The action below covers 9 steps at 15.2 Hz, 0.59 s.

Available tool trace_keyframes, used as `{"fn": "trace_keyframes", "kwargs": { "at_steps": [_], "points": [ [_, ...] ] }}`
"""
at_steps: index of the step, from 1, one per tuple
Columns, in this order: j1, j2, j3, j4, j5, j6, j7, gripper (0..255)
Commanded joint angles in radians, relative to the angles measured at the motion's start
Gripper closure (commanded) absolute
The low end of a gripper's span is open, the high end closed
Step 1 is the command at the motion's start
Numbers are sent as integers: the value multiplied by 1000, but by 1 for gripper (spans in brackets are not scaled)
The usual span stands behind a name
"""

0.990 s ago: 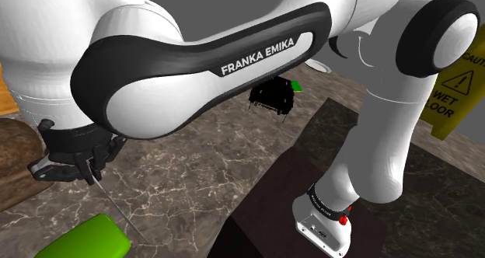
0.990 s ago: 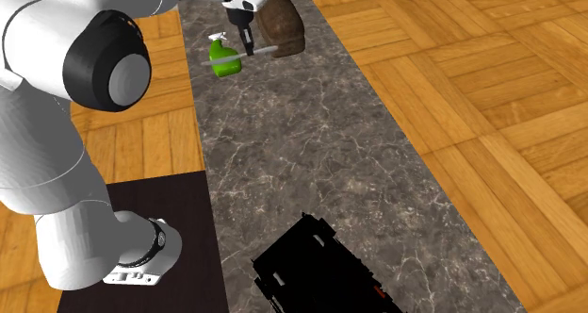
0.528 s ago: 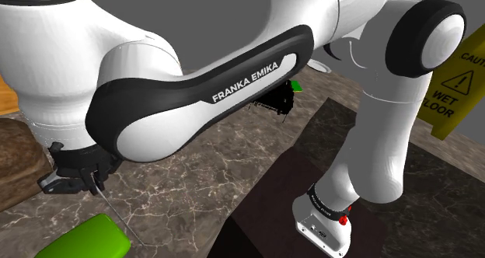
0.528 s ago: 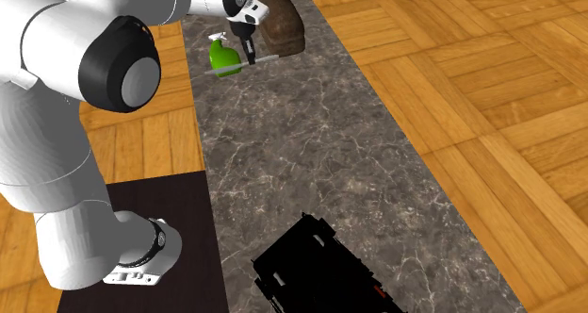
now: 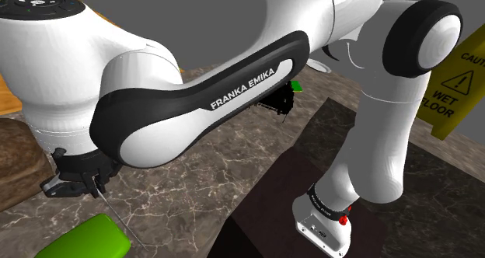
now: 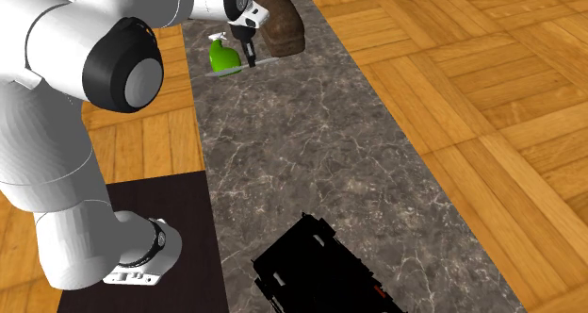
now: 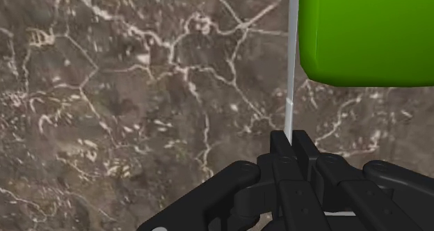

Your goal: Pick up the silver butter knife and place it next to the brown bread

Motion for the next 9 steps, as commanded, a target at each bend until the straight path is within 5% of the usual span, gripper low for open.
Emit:
{"fn": "trace_keyframes", "kwargs": {
  "at_steps": [1, 2, 9],
  "points": [
    [0, 0, 0, 0, 0, 0, 0, 255],
    [0, 0, 0, 0, 0, 0, 0, 0],
    [-8, -32, 14, 27, 27, -52, -17, 0]
  ]
}}
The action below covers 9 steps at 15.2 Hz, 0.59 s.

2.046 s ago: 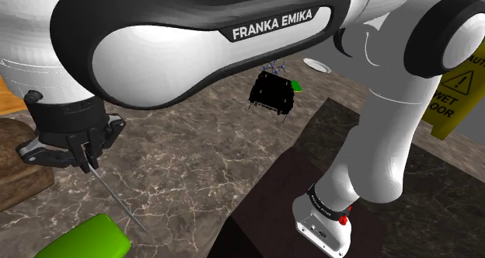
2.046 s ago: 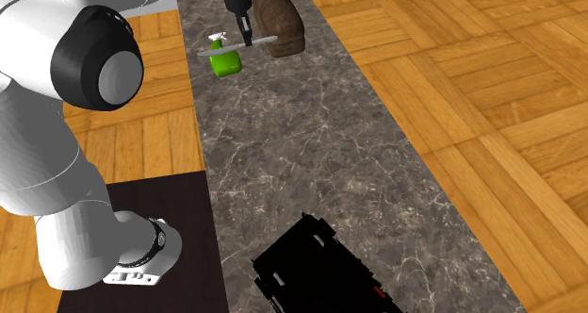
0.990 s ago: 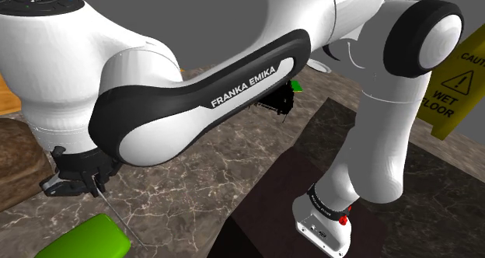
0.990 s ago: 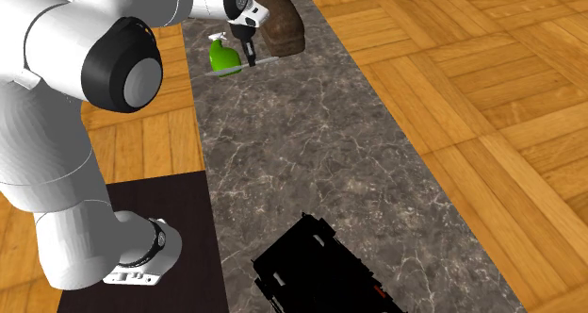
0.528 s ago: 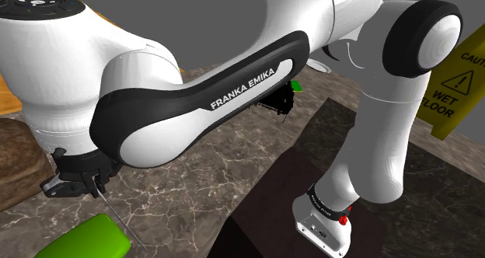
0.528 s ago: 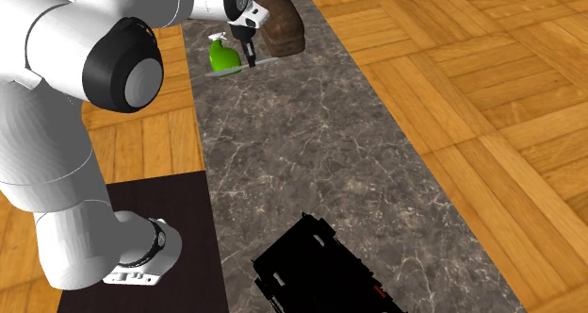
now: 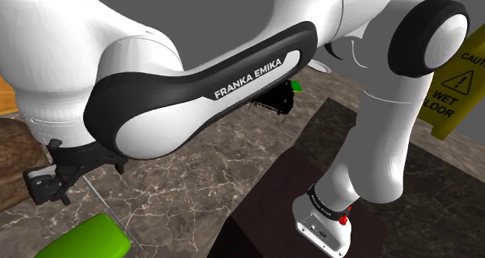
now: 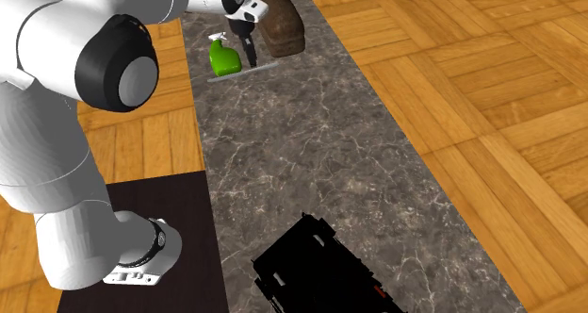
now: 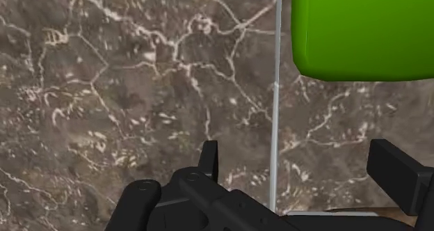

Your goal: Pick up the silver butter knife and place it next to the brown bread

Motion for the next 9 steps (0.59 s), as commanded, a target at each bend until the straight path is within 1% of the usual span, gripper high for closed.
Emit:
{"fn": "trace_keyframes", "kwargs": {
  "at_steps": [1, 2, 9],
  "points": [
    [-7, -26, 11, 24, 22, -45, -14, 0],
    [-9, -37, 15, 37, 31, -66, -20, 0],
    [-9, -37, 15, 37, 31, -66, -20, 0]
  ]
}}
